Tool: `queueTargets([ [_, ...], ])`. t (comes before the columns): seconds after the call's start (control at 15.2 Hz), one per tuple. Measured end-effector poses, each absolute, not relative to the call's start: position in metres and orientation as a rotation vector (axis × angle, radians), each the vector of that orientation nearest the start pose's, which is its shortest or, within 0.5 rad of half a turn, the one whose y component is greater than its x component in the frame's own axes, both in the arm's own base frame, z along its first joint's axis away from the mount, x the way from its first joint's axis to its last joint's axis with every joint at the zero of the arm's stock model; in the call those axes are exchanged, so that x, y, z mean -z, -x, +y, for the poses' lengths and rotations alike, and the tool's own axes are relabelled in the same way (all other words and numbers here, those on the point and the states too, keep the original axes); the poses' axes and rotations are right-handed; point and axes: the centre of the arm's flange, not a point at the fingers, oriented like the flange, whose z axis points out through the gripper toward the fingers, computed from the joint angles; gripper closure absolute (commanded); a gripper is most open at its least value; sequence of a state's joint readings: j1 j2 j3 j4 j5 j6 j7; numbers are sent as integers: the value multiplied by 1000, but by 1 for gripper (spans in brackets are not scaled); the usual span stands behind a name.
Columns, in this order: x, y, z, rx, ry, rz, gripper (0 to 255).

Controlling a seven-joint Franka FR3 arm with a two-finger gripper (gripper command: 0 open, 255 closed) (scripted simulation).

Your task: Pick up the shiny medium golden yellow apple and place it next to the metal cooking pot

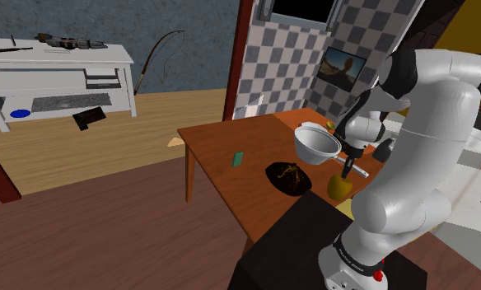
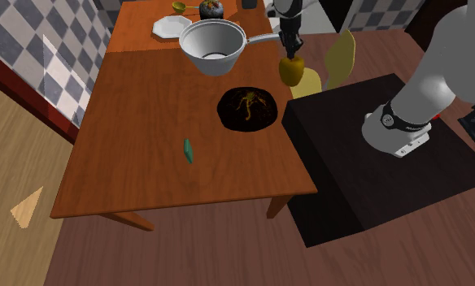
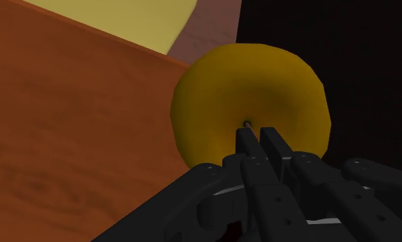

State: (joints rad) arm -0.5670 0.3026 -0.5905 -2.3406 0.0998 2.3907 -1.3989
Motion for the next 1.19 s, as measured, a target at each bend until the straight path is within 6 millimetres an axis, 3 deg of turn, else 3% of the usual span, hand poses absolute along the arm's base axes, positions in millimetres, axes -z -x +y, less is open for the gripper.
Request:
queueTargets([
  [0.53, -169, -192, -456, -238, 2966, -247, 255],
  [0.99, -162, -191, -457, -238, 2967, -247, 255],
  [1.06, -162, -191, -457, -238, 2967, -247, 0],
  [1.19, -162, -191, -457, -238, 2967, -247, 0],
])
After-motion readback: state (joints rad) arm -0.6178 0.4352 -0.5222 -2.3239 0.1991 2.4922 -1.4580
